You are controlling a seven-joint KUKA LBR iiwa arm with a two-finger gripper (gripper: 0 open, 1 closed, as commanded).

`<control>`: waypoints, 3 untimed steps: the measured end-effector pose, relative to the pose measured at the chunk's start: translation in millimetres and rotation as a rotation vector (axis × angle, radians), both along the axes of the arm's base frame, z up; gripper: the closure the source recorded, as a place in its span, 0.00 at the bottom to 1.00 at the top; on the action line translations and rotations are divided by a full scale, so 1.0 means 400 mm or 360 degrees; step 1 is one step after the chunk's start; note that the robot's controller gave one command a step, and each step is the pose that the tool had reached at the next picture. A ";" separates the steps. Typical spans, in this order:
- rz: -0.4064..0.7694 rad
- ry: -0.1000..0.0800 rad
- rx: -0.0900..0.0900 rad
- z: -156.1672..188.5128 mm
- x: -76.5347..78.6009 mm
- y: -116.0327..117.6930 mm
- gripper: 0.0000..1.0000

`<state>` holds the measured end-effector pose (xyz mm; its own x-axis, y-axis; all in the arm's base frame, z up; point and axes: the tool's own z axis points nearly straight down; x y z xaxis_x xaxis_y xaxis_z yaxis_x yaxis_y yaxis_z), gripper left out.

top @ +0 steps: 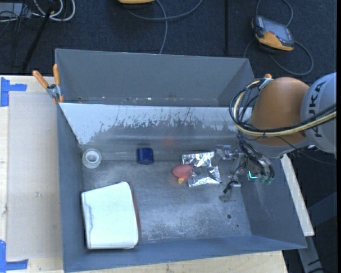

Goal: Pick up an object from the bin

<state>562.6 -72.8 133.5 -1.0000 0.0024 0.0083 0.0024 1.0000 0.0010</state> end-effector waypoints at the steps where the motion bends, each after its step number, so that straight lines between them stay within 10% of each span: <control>1: -0.0101 -0.0009 0.0001 -0.171 0.081 0.039 0.00; 3: -0.0173 -0.0016 -0.0001 -0.043 0.066 0.086 0.00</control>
Offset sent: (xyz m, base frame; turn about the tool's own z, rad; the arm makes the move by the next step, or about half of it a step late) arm 0.0325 0.0141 -0.0635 0.0648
